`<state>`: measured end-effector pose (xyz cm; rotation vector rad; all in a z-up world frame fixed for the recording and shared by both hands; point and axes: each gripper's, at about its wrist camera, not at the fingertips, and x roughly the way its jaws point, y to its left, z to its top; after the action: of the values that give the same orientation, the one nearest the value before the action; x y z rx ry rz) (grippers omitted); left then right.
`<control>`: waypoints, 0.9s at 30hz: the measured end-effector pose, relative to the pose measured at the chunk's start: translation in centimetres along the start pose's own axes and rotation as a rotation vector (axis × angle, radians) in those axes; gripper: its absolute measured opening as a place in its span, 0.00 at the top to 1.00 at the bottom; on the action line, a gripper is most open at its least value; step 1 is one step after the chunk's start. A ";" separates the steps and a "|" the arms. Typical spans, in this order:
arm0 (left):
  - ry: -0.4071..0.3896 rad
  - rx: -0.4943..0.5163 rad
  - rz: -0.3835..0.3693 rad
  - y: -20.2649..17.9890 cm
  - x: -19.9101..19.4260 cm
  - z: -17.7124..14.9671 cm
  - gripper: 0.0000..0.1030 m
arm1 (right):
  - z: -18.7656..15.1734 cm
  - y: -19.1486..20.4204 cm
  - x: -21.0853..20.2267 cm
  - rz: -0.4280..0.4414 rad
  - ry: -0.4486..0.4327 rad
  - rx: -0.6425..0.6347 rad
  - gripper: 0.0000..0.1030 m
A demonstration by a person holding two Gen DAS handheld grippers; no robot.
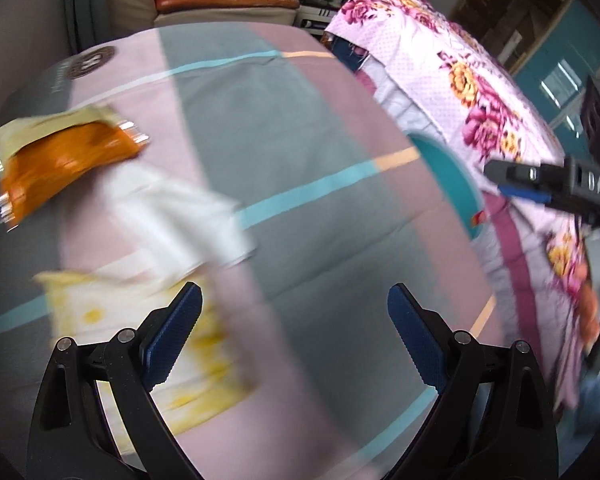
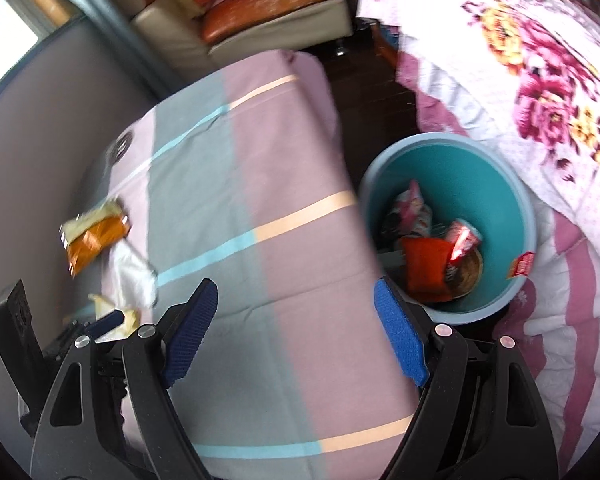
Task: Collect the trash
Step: 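Move both open grippers back over the napkin and tissue on the table, then grasp the yellow-patterned napkin with the left gripper while the right gripper grasps the white tissue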
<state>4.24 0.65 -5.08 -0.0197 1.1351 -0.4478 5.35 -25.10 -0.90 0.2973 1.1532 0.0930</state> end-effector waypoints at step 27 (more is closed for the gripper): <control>0.088 0.475 0.140 6.7 0.7 -4.0 0.09 | -1.8 8.3 4.4 -0.001 0.146 -0.115 0.24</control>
<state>3.25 7.31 -9.03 0.4947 1.0843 -0.5869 6.15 -15.87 -3.14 0.1899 1.2871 0.1821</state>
